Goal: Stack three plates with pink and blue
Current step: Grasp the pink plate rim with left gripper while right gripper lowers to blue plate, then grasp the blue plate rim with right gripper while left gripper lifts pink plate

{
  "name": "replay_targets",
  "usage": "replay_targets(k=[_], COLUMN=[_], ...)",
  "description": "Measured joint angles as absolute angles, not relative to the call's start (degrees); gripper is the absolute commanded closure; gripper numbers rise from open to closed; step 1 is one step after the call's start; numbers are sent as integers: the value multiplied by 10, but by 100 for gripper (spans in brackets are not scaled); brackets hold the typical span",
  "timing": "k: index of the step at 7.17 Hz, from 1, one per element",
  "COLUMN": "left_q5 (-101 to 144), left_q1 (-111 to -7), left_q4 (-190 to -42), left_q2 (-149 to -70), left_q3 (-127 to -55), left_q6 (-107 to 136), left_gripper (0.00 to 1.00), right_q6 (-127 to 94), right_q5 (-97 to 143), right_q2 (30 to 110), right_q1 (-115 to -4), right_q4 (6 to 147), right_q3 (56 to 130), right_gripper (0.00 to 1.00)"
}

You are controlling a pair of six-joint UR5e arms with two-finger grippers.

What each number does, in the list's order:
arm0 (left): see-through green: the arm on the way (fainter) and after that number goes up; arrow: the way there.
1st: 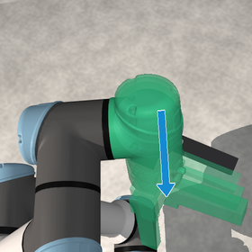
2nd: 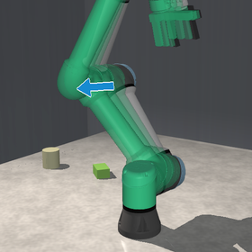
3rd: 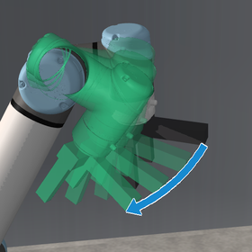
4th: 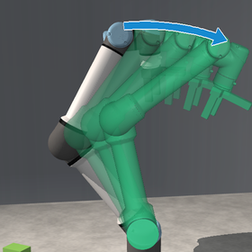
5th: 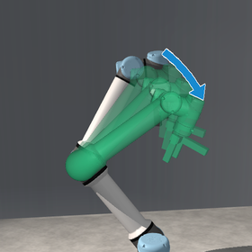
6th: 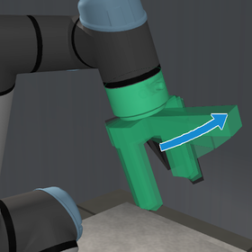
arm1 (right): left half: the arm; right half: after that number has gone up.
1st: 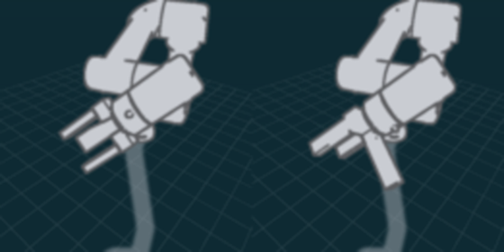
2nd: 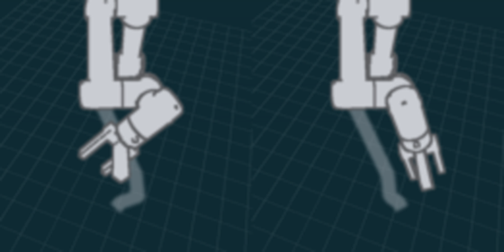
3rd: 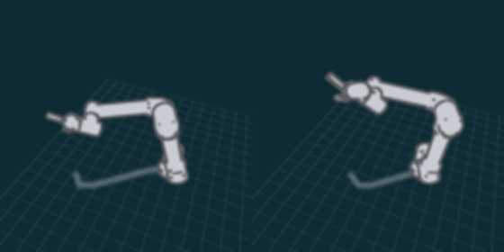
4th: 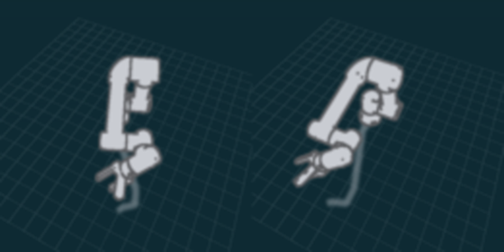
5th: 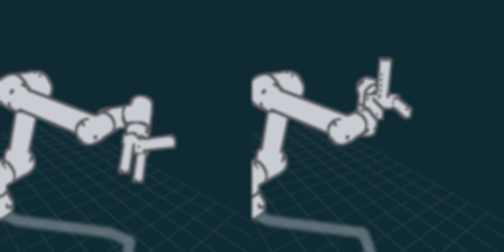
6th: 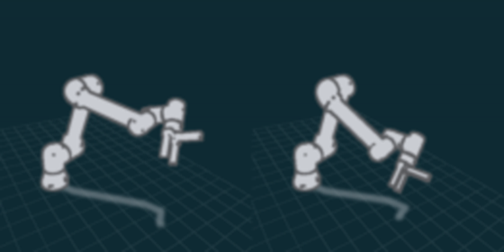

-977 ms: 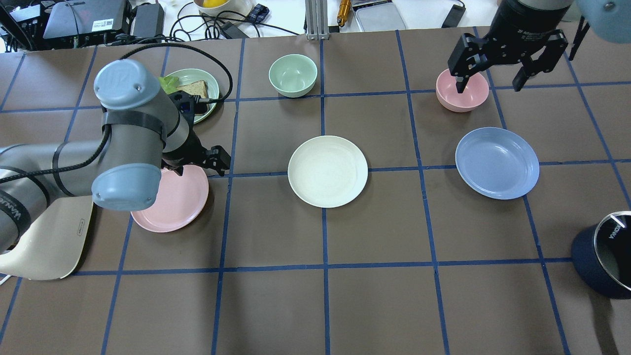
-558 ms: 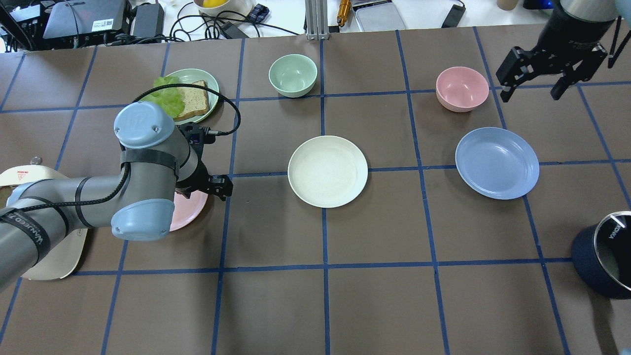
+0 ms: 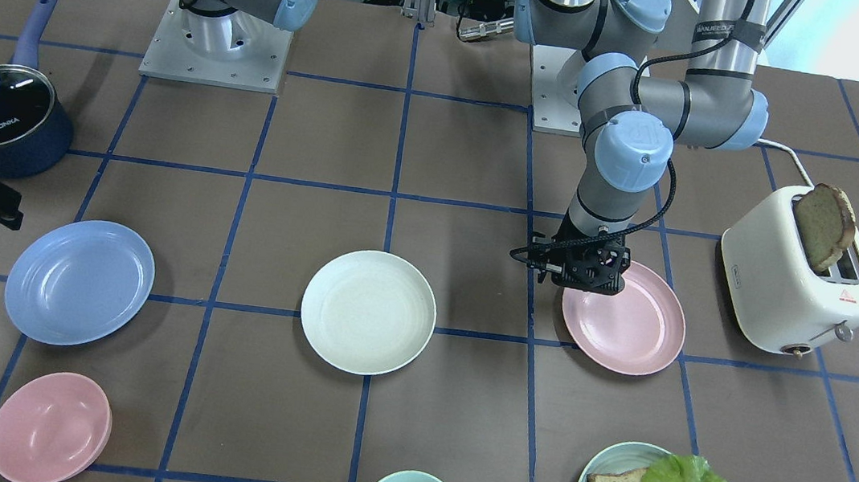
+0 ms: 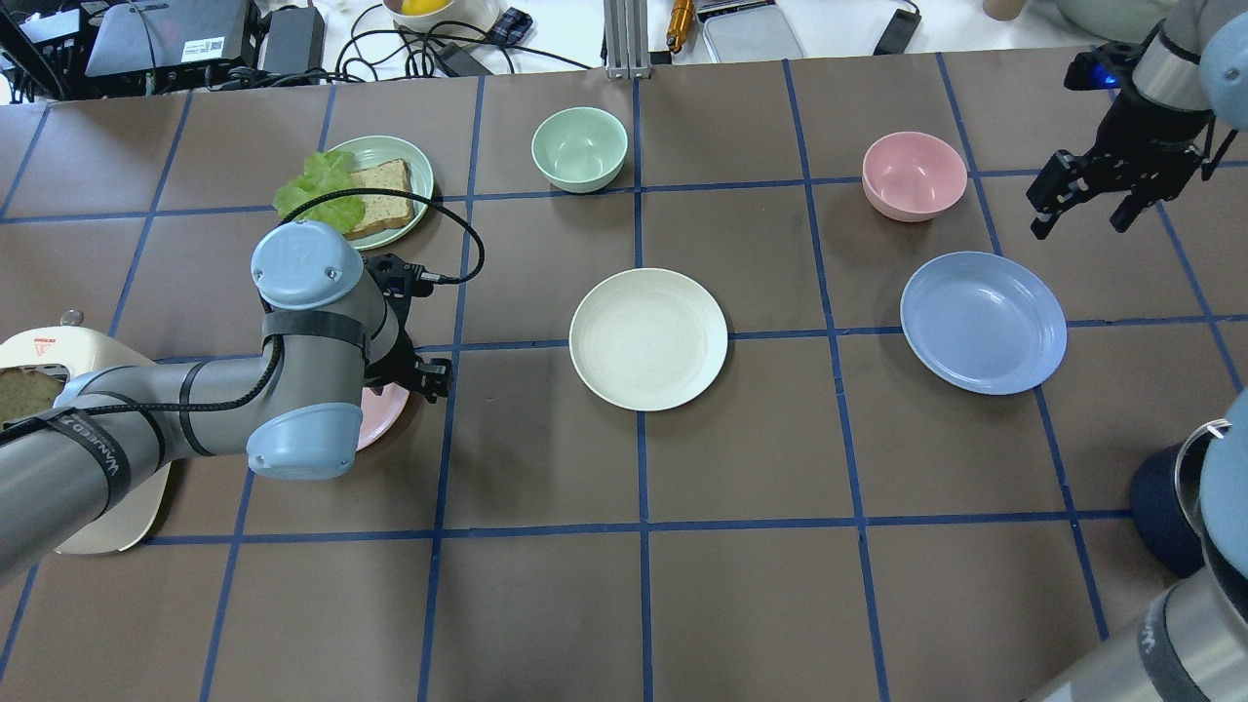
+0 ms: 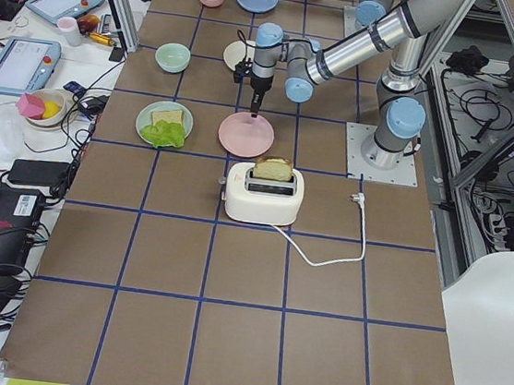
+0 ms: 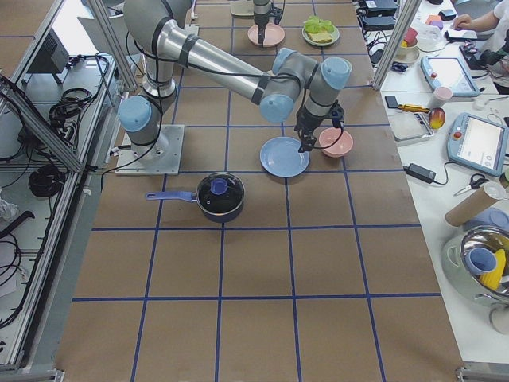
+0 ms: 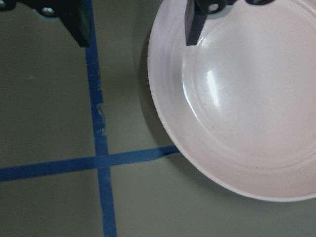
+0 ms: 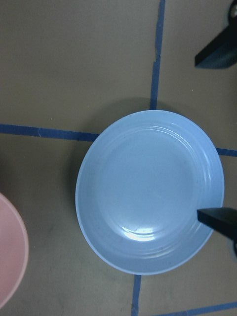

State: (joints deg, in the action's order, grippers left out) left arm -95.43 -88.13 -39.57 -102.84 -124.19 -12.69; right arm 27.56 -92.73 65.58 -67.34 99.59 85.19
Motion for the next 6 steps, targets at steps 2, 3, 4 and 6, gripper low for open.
replay_targets(k=[2, 3, 4, 6], left_q5=[-976, -982, -985, -992], left_q1=[-880, -880, -881, -882], left_q4=[-367, -357, -350, -346], left_q2=[-1050, -1058, -1061, -1062], left_q3=[-1242, -1241, -1240, -1237], left_q6=[-163, -167, -168, -169], left_gripper=[63, 82, 100, 100], right_q6=[296, 306, 311, 315], right_q5=[-932, -932, -932, -931], right_q2=[618, 605, 597, 593], right_q1=[-659, -652, -648, -645], right_q4=[1034, 1044, 1050, 1094], right_q3=[854, 855, 859, 896], right_gripper=[4, 5, 5, 5])
